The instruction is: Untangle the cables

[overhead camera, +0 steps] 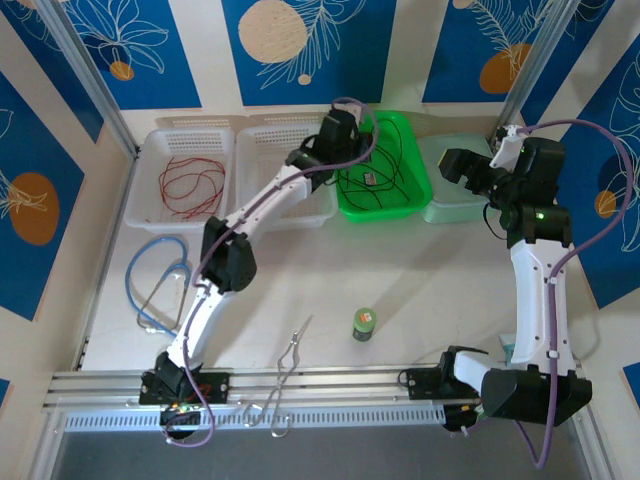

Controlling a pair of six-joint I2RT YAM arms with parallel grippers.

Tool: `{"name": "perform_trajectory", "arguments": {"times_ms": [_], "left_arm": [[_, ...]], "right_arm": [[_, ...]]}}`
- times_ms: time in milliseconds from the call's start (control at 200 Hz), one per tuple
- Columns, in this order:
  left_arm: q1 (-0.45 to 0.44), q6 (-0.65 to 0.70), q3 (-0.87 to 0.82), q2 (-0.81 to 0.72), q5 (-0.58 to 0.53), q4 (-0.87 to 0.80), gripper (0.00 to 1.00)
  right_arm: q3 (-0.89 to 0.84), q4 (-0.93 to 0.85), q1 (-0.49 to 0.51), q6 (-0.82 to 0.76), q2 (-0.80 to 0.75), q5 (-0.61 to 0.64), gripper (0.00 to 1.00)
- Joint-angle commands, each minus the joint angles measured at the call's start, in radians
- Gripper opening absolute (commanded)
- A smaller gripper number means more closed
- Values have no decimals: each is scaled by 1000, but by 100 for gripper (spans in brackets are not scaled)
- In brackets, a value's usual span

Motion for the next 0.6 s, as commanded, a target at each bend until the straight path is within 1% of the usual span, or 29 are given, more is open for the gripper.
{"name": "perform_trajectory", "arguments": {"times_ms": [0,100,220,370,595], "left_arm": [[-39,-27,30,64,11,-82,0],[-37,-50,31,104,56,-95,0],[-35,-53,31,125,73,-112,0],[-27,-80,36,157,126,-123,0],[-19,-74,36,162,103,-180,0]], "right_arm": [[4,-2,2,-4,4,-35,91],[-7,-4,4,-14,-5,-23,91],[-12,-10,3,-18,-11,-20,91],[-10,-21,3,-20,-9,-22,91],[0,-39,4,-16,-8,-27,91]]}}
